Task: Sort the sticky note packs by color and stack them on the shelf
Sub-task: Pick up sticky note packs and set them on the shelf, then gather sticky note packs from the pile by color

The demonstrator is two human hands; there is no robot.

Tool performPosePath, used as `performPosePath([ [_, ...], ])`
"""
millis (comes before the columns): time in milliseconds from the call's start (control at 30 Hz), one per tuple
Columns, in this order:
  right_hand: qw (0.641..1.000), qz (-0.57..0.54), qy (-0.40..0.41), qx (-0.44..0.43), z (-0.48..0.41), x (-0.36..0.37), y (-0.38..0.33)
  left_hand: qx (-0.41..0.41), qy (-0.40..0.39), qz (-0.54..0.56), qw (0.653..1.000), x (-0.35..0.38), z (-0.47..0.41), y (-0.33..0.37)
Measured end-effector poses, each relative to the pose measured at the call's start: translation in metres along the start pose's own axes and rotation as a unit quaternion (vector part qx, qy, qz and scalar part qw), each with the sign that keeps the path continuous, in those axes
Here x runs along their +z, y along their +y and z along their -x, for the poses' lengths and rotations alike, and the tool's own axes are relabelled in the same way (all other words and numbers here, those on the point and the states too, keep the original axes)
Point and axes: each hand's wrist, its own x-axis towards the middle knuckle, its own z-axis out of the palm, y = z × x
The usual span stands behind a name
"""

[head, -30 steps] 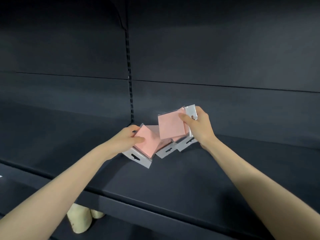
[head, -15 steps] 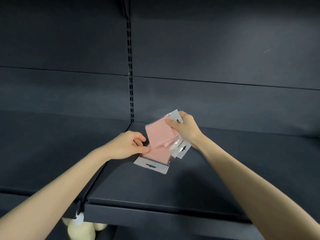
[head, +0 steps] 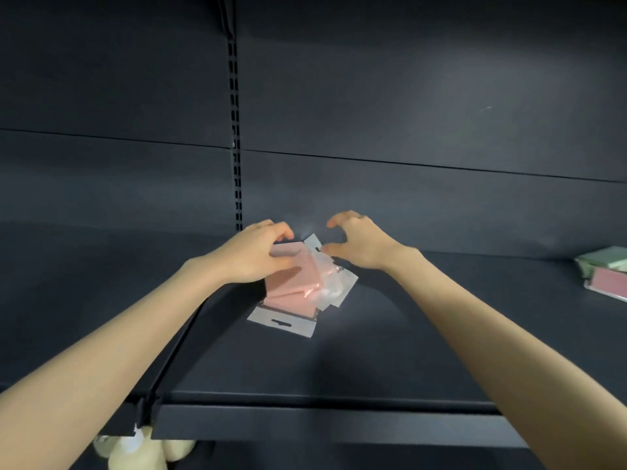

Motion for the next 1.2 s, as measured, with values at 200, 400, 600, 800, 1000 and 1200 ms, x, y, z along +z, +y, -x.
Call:
performPosePath([
  [200, 0.996, 0.05, 0.072, 0.005, 0.029, -0.056, 0.022, 0.062, 0.056, -0.041, 0.996, -0.017, -0.02, 0.057],
  [400, 0.986, 0.067, 0.145, 0.038, 0.081, -0.11, 0.076, 0.14, 0.111, -0.065, 0.982, -0.012, -0.036, 0.132],
  [600, 0.977, 0.097, 0.166, 0.089, 0.16, -0.148, 0.143, 0.195, 0.121, -0.061, 0.971, 0.029, -0.038, 0.221],
  [800, 0.971, 0.125, 0.156, 0.13, 0.243, -0.176, 0.22, 0.224, 0.089, -0.05, 0.969, 0.084, -0.035, 0.314],
  [1000, 0.969, 0.126, 0.146, 0.155, 0.292, -0.199, 0.284, 0.245, 0.059, -0.051, 0.967, 0.125, -0.045, 0.389],
  [1200, 0.963, 0.141, 0.163, 0.164, 0.297, -0.231, 0.343, 0.258, 0.057, -0.049, 0.963, 0.138, -0.088, 0.445],
])
